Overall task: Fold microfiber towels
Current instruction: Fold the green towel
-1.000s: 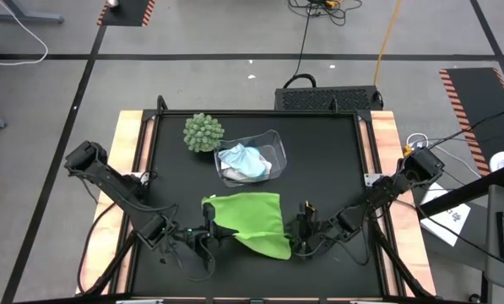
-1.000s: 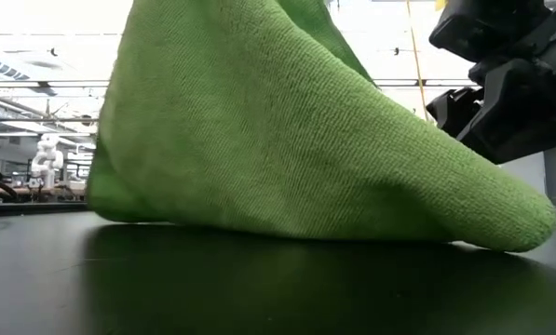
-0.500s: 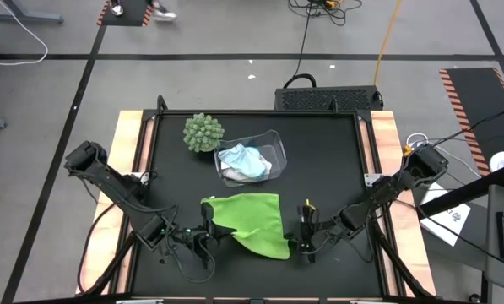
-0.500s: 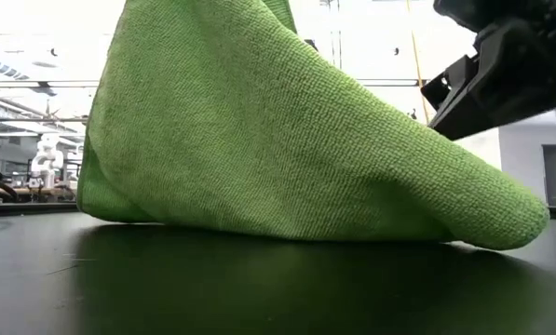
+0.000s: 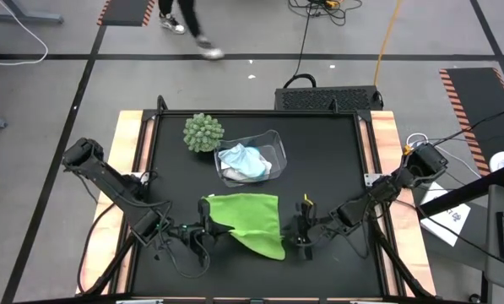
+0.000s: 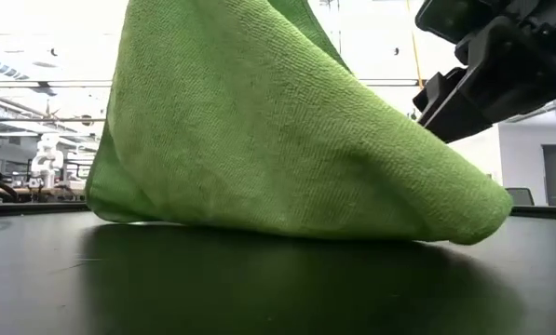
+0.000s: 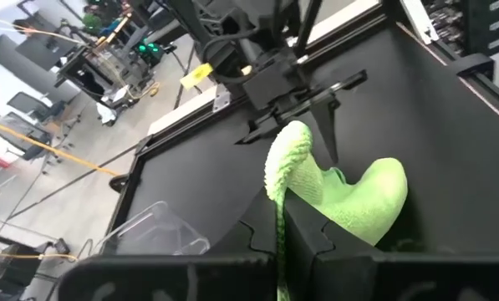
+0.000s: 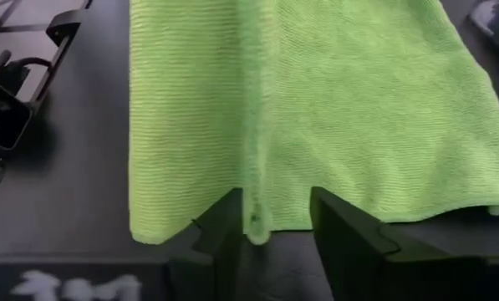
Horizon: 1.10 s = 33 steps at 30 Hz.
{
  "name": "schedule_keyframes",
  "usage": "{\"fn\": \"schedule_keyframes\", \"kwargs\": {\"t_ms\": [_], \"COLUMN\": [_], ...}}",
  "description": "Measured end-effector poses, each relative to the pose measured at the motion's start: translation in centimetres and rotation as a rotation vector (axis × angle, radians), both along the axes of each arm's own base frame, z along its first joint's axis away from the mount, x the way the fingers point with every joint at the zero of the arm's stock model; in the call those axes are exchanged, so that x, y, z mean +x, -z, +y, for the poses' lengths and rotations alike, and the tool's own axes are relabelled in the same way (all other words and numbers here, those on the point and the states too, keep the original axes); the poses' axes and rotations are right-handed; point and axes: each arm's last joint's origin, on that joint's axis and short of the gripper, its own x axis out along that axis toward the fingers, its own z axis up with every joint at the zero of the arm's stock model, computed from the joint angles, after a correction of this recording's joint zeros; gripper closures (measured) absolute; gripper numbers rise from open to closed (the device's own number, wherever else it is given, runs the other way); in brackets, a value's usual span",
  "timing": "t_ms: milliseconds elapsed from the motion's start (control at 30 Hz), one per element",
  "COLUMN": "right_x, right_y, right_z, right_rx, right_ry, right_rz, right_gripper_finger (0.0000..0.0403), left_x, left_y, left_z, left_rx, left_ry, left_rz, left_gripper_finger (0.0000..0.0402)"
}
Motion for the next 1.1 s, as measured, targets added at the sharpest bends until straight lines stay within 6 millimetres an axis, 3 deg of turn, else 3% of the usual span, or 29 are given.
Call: {"fn": "schedule_keyframes", "kwargs": {"t_ms": [200,500,833,1100], "right_x": [0.7,1.5,1.5,1.3], "right_y": [0.2,1.3,1.2,0.6], "right_z": [-1.0,-0.9,-0.7,-0.4], "right_rx": [0.026,0.094,0.116,0.232], "right_ry": [0.004,-0.022,-0.051,-0.091], "right_rz": [0.012,0.035,0.026,0.053], "right_gripper_finger": [0.0242,0.0241,0.0241,0.0241], "left_x": [0.1,0.4,0.5,0.5], "left_y": [0.0,0.0,0.1,0.2], "left_z": [0.1,0.4,0.6,0.7], "left_rx": [-0.004,0.014,0.005,0.001], "left_ry": [0.011,0.008,0.011,0.006], "left_rz": [0.007,0.013,0.023,0.028], "left_gripper_finger": [0.0399,0.0398,0.0399,0.0398]}}
